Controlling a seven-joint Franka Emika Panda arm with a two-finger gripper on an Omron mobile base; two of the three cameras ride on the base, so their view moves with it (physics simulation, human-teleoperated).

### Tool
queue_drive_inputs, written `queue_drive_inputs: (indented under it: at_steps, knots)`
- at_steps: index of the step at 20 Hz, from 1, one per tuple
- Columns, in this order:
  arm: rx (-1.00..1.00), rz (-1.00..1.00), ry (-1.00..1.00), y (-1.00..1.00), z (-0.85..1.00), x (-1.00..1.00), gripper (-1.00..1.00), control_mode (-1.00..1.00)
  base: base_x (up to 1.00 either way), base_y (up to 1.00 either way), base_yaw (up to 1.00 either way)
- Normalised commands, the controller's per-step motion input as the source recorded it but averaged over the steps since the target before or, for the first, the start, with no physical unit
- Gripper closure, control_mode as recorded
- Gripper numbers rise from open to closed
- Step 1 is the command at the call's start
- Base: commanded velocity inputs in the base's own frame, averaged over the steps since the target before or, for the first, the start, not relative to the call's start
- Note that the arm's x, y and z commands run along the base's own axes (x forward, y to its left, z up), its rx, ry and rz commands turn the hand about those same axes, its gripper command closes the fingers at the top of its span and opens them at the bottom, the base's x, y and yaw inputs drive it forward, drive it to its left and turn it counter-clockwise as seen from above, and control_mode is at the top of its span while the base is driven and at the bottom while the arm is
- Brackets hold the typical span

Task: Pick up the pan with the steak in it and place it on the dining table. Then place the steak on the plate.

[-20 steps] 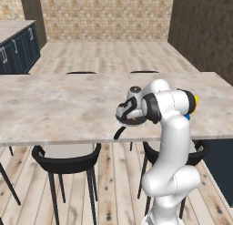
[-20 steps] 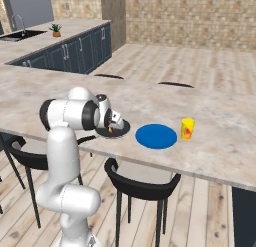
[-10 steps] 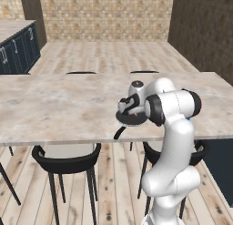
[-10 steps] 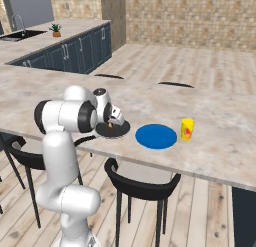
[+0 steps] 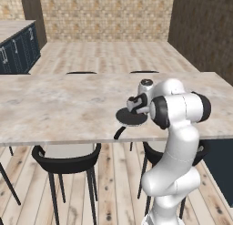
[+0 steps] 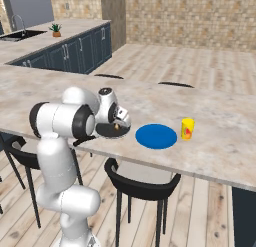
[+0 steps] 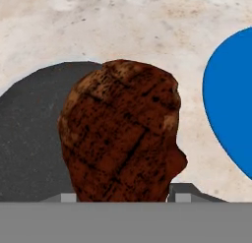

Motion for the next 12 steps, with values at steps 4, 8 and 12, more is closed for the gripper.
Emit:
queue_drive_inputs:
  at_steps: [4, 8, 12]
  knots:
    - [0.01, -0.06, 0.00, -0.81, -0.06, -0.07, 1.00, -1.00, 0.00, 0.00, 0.00]
    - [0.03, -0.06, 0.00, -0.87, -0.11, 0.02, 1.00, -1.00, 0.00, 0.00, 0.00]
    - [0.02, -0.05, 0.00, -0.83, -0.12, 0.15, 1.00, -1.00, 0.00, 0.00, 0.00]
